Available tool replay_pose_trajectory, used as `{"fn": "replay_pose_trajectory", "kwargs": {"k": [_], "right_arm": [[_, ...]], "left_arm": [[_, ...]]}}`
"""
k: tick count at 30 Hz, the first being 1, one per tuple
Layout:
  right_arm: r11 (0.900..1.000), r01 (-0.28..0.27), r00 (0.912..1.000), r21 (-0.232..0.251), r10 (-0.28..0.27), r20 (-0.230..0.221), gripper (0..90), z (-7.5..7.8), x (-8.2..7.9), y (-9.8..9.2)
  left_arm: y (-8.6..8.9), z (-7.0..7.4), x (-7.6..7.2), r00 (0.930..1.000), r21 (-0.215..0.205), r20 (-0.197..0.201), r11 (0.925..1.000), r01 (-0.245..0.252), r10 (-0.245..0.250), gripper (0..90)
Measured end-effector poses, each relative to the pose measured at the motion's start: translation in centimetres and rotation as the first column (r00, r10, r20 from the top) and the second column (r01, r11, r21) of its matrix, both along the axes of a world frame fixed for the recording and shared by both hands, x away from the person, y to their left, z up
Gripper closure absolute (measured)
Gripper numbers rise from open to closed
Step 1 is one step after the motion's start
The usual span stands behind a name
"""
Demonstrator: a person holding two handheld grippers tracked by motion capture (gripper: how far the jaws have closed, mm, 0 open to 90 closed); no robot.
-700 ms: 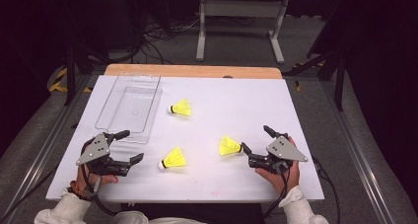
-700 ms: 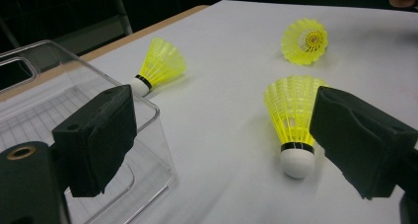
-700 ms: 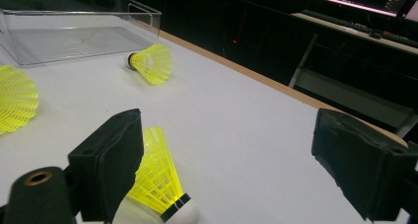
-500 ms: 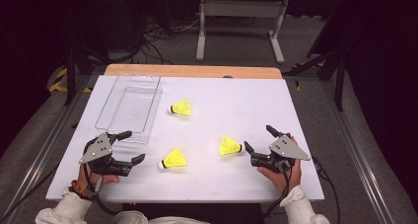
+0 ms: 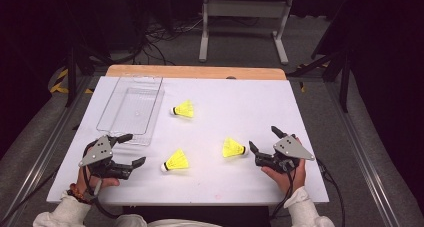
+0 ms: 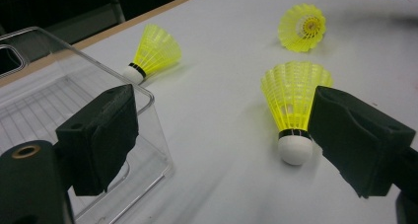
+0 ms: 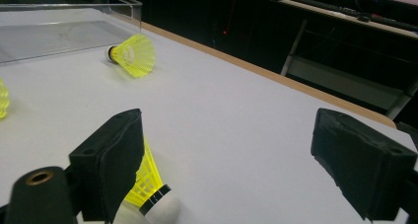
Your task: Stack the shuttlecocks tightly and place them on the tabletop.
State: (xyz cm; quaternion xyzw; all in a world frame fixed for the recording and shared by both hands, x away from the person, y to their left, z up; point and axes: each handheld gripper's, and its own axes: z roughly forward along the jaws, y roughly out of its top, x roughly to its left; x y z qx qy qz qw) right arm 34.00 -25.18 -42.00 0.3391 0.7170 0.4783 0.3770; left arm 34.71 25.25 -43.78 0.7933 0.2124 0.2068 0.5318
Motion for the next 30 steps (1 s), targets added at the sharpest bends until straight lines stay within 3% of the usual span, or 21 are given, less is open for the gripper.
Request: {"fn": "replay_pose_trajectory", "kwargs": {"k": [10,30], "right_arm": [[1.000,-0.007,0.9998,-0.019,0.007,-0.016,15.8,0.0,-0.1,0.3],[0.998,-0.065,0.9972,-0.024,0.064,-0.037,16.5,1.1,0.1,1.9]], "left_arm": [[-0.3,-0.2,0.2,0.9999,0.034,-0.005,0.9994,0.009,-0.009,13.4],[0.0,-0.2,0.3,0.9999,0.035,-0.008,0.9994,0.009,-0.009,12.4]]}}
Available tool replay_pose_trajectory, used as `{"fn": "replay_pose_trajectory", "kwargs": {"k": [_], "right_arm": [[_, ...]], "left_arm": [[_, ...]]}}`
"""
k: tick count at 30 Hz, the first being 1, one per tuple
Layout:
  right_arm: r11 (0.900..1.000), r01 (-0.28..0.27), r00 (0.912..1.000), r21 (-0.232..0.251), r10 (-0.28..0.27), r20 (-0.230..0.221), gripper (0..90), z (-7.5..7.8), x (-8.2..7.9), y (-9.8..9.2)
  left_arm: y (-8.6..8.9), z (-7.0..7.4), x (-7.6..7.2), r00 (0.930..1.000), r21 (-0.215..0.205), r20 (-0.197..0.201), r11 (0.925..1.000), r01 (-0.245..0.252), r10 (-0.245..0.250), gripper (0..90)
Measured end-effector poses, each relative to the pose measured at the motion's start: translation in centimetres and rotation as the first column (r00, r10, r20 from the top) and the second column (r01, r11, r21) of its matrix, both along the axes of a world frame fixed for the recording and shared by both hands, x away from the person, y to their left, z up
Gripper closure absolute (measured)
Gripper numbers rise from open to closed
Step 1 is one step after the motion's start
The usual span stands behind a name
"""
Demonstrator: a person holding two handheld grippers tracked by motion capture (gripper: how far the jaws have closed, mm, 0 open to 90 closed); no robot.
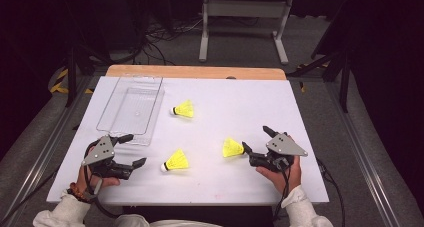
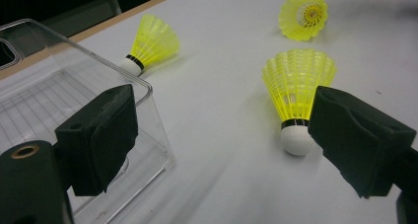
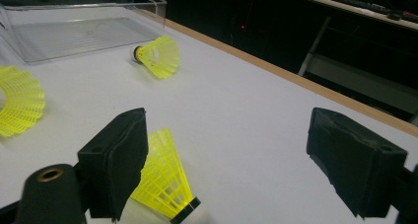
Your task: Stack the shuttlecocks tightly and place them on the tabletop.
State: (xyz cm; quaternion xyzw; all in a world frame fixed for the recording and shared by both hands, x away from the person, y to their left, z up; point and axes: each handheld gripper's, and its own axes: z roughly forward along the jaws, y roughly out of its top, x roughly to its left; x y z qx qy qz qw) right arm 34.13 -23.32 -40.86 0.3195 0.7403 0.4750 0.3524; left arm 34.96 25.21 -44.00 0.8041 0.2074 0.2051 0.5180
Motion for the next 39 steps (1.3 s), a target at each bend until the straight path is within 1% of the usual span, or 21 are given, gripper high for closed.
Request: {"fn": "replay_pose_trajectory", "kwargs": {"k": [5,7,15,22,35,39], "right_arm": [[0.999,-0.032,0.9995,-0.012,0.032,-0.003,14.0,0.7,0.2,1.0],[0.999,-0.036,0.9993,-0.018,0.036,-0.003,12.9,0.9,0.2,1.3],[0.998,-0.061,0.9981,-0.005,0.061,0.002,9.7,1.3,0.4,2.1],[0.998,-0.066,0.9978,-0.017,0.066,0.003,9.3,1.5,0.5,2.8],[0.995,-0.094,0.9956,-0.034,0.094,-0.001,9.3,1.7,1.0,4.4],[0.995,-0.096,0.9954,-0.038,0.096,0.000,9.3,1.7,1.1,4.6]], "left_arm": [[-0.1,0.0,0.0,1.0000,0.001,0.000,1.0000,0.002,-0.002,11.9],[-0.1,0.0,0.0,1.0000,0.008,-0.002,1.0000,0.003,-0.003,11.7],[-0.2,-0.2,0.0,1.0000,0.012,-0.002,0.9999,0.001,-0.001,11.4],[-0.4,-0.3,0.0,1.0000,0.021,-0.006,0.9998,0.006,-0.005,11.3],[-0.6,-0.4,0.1,0.9999,0.034,-0.010,0.9993,0.012,-0.012,11.2],[-0.7,-0.5,0.1,0.9998,0.035,-0.013,0.9993,0.015,-0.014,11.2]]}}
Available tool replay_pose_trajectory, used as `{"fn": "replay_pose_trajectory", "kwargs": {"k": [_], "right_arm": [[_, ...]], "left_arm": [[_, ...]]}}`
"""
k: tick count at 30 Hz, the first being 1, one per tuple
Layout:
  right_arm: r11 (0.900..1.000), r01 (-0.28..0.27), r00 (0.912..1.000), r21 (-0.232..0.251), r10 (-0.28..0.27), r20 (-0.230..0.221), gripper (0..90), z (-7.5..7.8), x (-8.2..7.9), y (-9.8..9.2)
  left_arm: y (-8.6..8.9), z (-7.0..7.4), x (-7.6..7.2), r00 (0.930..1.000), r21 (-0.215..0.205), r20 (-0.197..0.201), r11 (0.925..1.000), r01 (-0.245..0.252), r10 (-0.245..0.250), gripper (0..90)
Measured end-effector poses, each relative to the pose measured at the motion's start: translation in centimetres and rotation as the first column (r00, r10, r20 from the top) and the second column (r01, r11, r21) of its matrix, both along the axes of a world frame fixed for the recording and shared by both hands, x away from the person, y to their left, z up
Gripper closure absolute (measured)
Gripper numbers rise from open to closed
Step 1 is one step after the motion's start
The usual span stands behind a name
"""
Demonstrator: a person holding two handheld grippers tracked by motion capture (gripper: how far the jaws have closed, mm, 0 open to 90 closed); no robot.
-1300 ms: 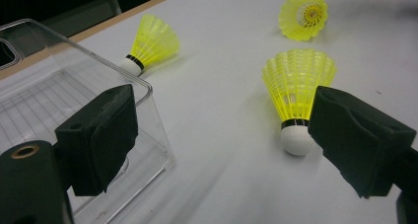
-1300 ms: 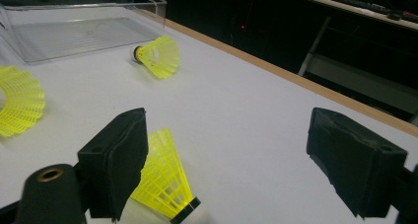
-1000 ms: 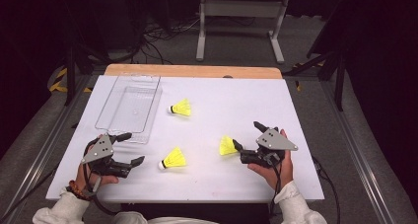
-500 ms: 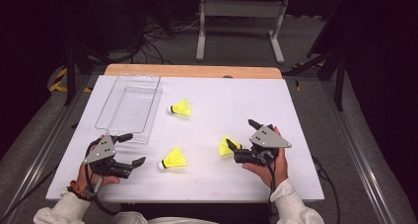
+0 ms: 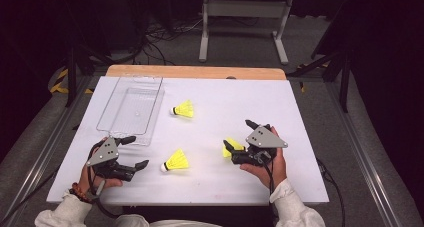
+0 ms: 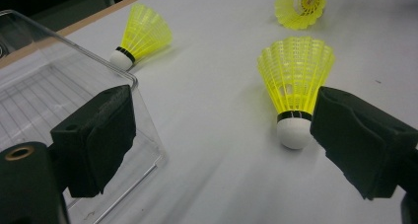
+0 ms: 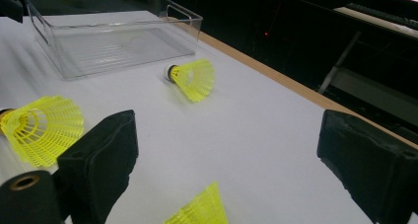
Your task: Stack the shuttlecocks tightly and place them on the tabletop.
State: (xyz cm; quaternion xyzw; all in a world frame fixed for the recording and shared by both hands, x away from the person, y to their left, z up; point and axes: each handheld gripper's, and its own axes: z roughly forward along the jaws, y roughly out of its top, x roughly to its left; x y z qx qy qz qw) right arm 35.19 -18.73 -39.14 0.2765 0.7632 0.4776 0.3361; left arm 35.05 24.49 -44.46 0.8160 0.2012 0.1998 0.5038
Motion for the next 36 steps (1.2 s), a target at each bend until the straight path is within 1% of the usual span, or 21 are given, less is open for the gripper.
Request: {"fn": "replay_pose_trajectory", "kwargs": {"k": [15,27,33,36], "right_arm": [[1.000,-0.001,0.9999,0.001,0.001,-0.010,9.3,-0.10,0.15,0.00],[1.000,-0.011,0.9998,-0.013,0.011,-0.020,9.3,-0.23,0.26,0.18],[1.000,-0.013,0.9997,-0.012,0.013,-0.022,9.3,-0.29,0.24,0.25],[1.000,-0.014,0.9996,-0.015,0.013,-0.023,9.3,-0.32,0.27,0.27]], "left_arm": [[-0.35,-0.17,0.05,0.9999,0.010,-0.010,0.9999,0.007,-0.006,11.5],[-0.35,-0.17,0.03,0.9999,0.015,-0.008,0.9998,0.009,-0.009,11.7],[-0.43,-0.19,0.03,0.9998,0.025,-0.007,0.9995,0.016,-0.016,11.9],[-0.46,-0.23,0.03,0.9997,0.024,-0.013,0.9995,0.019,-0.019,11.9]]}}
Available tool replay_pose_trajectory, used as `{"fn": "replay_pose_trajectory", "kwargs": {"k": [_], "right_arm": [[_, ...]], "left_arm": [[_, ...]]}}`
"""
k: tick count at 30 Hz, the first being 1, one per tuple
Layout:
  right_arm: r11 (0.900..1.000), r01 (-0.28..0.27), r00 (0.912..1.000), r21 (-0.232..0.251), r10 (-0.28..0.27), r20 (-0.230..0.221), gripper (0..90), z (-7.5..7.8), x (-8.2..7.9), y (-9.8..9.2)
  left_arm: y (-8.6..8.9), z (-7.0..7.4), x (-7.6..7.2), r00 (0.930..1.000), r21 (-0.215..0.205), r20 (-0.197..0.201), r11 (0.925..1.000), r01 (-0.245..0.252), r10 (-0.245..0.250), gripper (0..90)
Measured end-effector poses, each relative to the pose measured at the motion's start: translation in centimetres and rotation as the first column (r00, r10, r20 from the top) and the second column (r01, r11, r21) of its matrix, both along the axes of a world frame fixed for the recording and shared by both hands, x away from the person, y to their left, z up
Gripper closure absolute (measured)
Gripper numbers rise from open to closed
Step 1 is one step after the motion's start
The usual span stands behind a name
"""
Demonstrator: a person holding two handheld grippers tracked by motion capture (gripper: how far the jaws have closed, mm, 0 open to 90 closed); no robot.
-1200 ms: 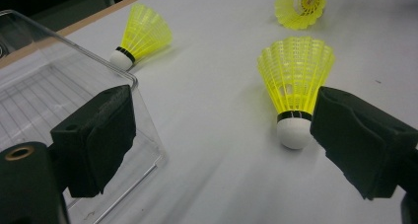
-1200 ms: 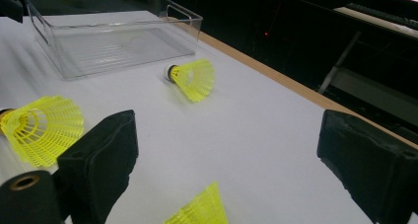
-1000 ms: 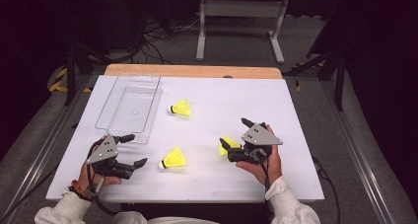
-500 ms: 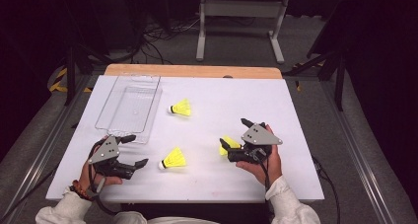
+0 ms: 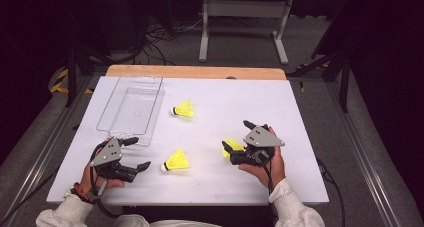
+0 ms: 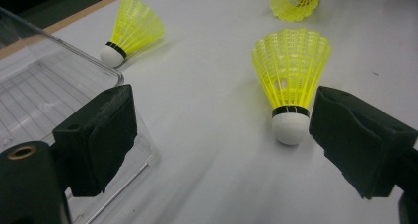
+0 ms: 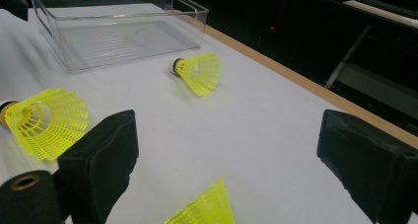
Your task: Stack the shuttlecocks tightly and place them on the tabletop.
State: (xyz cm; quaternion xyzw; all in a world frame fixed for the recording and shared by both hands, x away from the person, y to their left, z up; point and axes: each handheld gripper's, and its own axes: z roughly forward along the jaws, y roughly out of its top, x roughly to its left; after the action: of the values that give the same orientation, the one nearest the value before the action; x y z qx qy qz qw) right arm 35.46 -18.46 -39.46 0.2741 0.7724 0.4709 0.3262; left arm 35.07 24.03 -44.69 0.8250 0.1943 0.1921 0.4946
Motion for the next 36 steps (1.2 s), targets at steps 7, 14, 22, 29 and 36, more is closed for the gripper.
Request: {"fn": "replay_pose_trajectory", "kwargs": {"k": [7,14,22,29,36], "right_arm": [[1.000,-0.001,1.0000,-0.003,0.001,-0.005,9.4,-0.1,0.0,0.1],[1.000,-0.002,0.9999,-0.011,0.002,-0.011,9.4,-0.3,0.0,0.1],[1.000,0.012,0.9999,-0.010,-0.012,-0.012,9.4,-0.3,-0.2,-0.7],[0.999,0.045,0.9987,-0.006,-0.046,-0.021,9.4,-0.3,-0.7,-2.3],[0.996,0.084,0.9956,0.014,-0.084,-0.042,9.7,-0.2,-1.4,-4.5]], "left_arm": [[-0.4,-0.2,-0.1,0.9998,0.016,-0.005,0.9997,0.020,-0.020,12.6],[-1.5,-0.4,-0.1,0.9985,0.036,-0.016,0.9979,0.053,-0.053,14.3],[-2.8,-0.2,0.0,0.9943,0.035,-0.036,0.9942,0.102,-0.100,17.5],[-4.8,0.1,0.4,0.9900,0.082,-0.079,0.9890,0.123,-0.117,19.3],[-6.8,-0.1,1.5,0.9697,0.181,-0.163,0.9606,0.211,-0.182,22.1]]}}
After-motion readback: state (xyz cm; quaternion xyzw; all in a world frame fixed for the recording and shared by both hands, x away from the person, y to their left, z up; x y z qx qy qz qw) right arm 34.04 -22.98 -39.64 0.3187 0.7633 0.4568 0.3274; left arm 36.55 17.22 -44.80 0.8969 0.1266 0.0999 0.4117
